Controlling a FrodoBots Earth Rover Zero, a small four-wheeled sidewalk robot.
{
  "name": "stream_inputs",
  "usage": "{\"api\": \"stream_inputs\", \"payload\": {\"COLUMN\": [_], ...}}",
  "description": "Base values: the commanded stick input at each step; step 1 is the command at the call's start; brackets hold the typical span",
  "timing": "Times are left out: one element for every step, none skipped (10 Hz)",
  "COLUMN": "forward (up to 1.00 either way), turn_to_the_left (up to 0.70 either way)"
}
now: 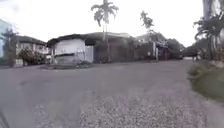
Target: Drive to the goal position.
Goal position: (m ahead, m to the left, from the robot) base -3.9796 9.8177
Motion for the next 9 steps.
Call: {"api": "stream_inputs", "payload": {"forward": [1.00, 1.00, 1.00, 1.00, 1.00, 1.00, 1.00, 1.00, 1.00], "turn_to_the_left": [-0.33, -0.33, -0.33, -0.33, -0.33, -0.33, -0.33, -0.33, -0.33]}}
